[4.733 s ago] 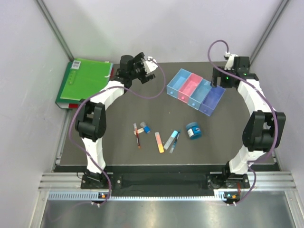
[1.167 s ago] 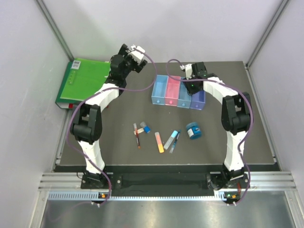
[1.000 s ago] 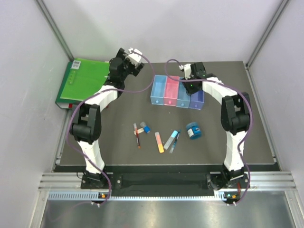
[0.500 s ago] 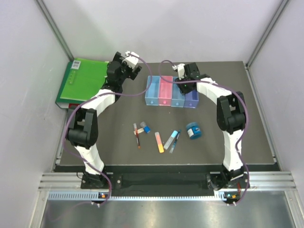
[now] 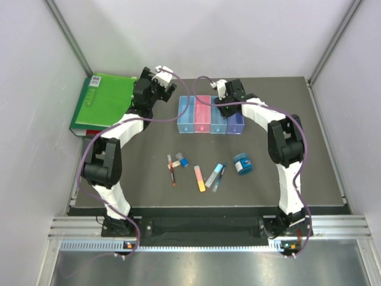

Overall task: Sort the stationery into containers
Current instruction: Move the storage box to the center of the board.

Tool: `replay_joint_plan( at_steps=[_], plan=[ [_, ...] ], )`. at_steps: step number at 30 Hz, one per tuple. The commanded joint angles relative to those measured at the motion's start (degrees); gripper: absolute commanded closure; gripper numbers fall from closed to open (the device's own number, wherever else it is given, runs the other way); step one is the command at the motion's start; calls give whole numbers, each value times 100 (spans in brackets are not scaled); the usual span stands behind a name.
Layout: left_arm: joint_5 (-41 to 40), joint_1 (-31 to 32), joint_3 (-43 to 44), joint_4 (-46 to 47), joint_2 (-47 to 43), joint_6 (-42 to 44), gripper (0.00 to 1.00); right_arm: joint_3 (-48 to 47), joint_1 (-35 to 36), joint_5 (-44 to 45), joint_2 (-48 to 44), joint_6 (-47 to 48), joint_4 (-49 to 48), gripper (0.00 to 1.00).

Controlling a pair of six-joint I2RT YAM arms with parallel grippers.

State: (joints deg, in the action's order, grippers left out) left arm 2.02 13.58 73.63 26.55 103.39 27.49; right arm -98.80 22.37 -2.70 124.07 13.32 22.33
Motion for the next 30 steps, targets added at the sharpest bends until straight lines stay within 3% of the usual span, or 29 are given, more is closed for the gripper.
replay_joint_plan(
  at_steps=[1, 10, 13, 16, 17, 24, 30],
  plan=[
    [-53, -5, -111, 246, -373, -147, 1, -297, 153, -134, 12, -23, -273, 57],
    [-44, -5, -366, 211, -522, -50, 1, -368, 145, 76, -505, 65, -238, 47],
    [-44, -5, -480, 202, -618, -6, 1, -350, 136, 112, -865, 170, -185, 34],
    [-26, -5, -586, 167, -706, 11, 1, -289, 136, 208, -1208, 320, -167, 13],
    [-18, -5, -647, 158, -724, 29, 1, -289, 136, 252, -1279, 364, -132, 1],
    [342, -5, -797, -368, -1083, 230, 1, -25, -22, 86, -2053, 627, 245, 0],
    [1195, -14, -1183, -1511, -1733, 679, 1, 624, -145, -767, -3054, 1348, 1405, 0]
  ],
)
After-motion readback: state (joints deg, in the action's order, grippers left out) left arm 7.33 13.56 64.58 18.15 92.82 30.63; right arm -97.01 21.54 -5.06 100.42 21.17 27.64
